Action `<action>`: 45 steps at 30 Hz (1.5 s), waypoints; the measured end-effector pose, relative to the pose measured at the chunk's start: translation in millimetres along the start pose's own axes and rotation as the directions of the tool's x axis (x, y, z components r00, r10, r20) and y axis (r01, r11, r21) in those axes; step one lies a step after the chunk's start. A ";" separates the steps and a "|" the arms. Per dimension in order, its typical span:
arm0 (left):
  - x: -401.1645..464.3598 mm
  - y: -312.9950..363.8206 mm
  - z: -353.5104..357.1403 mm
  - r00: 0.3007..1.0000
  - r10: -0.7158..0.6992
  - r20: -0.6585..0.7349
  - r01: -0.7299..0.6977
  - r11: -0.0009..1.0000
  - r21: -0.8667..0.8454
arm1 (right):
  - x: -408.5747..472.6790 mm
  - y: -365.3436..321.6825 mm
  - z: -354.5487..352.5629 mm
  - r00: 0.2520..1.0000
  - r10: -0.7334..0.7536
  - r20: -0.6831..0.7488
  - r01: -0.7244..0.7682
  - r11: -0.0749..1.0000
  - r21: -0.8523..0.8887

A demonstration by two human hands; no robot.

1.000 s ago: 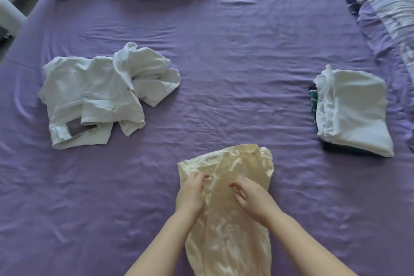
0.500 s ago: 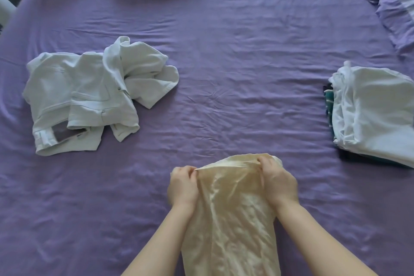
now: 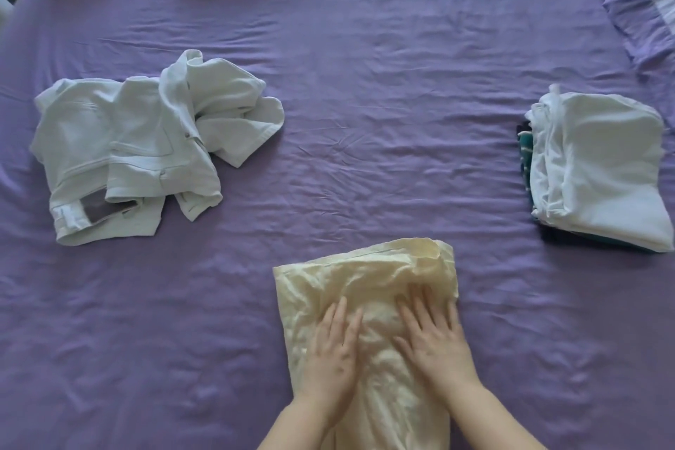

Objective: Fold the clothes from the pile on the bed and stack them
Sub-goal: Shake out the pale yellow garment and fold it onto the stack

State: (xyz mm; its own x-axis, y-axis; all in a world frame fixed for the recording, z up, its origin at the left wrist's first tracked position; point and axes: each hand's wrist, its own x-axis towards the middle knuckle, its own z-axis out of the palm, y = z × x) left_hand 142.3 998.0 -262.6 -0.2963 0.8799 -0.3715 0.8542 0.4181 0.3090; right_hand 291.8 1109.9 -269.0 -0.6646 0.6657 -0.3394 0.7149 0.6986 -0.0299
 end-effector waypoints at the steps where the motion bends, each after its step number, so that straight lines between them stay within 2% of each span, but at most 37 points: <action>1: -4.8 -5.4 2.8 1.000 0.015 0.004 -0.015 0.998 0.068 | -3.9 8.3 2.0 1.000 -0.006 0.010 0.006 0.999 -0.037; 4: -15.8 -15.7 5.2 0.993 0.045 0.108 -0.071 0.964 0.258 | -7.4 14.0 -5.3 0.994 -0.016 0.108 0.025 0.997 -0.077; 7: -25.9 -13.3 4.9 0.988 0.130 0.088 -0.150 0.947 0.284 | -13.5 -2.8 -10.5 0.987 -0.133 0.089 0.143 0.984 -0.109; 9: -34.1 -7.4 6.1 0.978 0.166 0.128 -0.196 0.943 0.270 | -23.9 -12.3 -2.0 0.956 -0.281 0.081 0.288 0.953 -0.097; 11: -45.8 -5.5 9.9 0.966 0.203 0.163 -0.241 0.933 0.266 | -35.4 -10.8 4.1 0.935 -0.335 0.116 0.346 0.933 -0.093; 18: -91.5 -15.6 28.3 0.928 0.189 0.322 -0.287 0.912 0.293 | -59.4 2.0 -2.2 0.945 -0.279 0.172 0.296 0.951 -0.088; 21: -98.4 -7.1 26.7 0.922 0.201 0.332 -0.291 0.923 0.250 | -73.5 -13.4 4.3 0.904 -0.400 0.152 0.415 0.905 -0.089; 23: -102.3 -2.4 24.0 0.912 0.171 0.373 -0.274 0.930 0.244 | -88.8 -18.0 10.9 0.867 -0.458 0.198 0.476 0.878 -0.050; 25: -107.2 -4.0 26.3 0.891 0.179 0.417 -0.310 0.911 0.272 | -101.2 -14.9 17.7 0.856 -0.462 0.232 0.475 0.880 0.001; 27: -113.9 -12.4 39.1 0.879 0.178 0.442 -0.320 0.908 0.272 | -109.0 -11.8 22.3 0.868 -0.454 0.199 0.463 0.886 0.003; 31: -121.5 -8.5 44.0 0.879 0.227 0.419 -0.339 0.916 0.215 | -114.3 -15.0 28.0 0.894 -0.447 0.026 0.447 0.894 -0.016; 32: -120.7 -3.4 41.9 0.874 0.251 0.416 -0.360 0.909 0.209 | -114.1 -17.0 27.4 0.895 -0.445 0.027 0.445 0.895 -0.006; 36: -103.6 19.4 30.3 0.915 0.249 0.317 -0.311 0.936 0.163 | -110.8 -19.6 23.8 0.912 -0.404 0.075 0.403 0.915 0.030; 38: -94.1 23.2 32.7 0.924 0.218 0.316 -0.276 0.949 0.154 | -110.5 -19.4 24.0 0.918 -0.390 0.073 0.389 0.921 0.028; 41: -90.9 23.9 27.9 0.930 0.233 0.283 -0.294 0.936 0.195 | -113.5 -16.2 26.8 0.908 -0.418 0.018 0.418 0.908 0.034; 43: -96.0 27.5 24.3 0.920 0.308 0.243 -0.361 0.907 0.219 | -120.1 -14.7 30.0 0.882 -0.469 -0.059 0.472 0.880 0.058; 45: -103.0 30.6 26.4 0.904 0.364 0.225 -0.409 0.889 0.207 | -127.6 -14.6 33.5 0.849 -0.523 -0.076 0.528 0.845 0.083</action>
State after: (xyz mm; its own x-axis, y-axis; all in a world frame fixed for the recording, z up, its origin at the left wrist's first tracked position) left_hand 210.2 914.2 -238.1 0.1389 0.8967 -0.4202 0.9688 -0.0351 0.2452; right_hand 373.4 1005.9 -256.8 -0.9546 0.2200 -0.2008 0.2714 0.9202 -0.2822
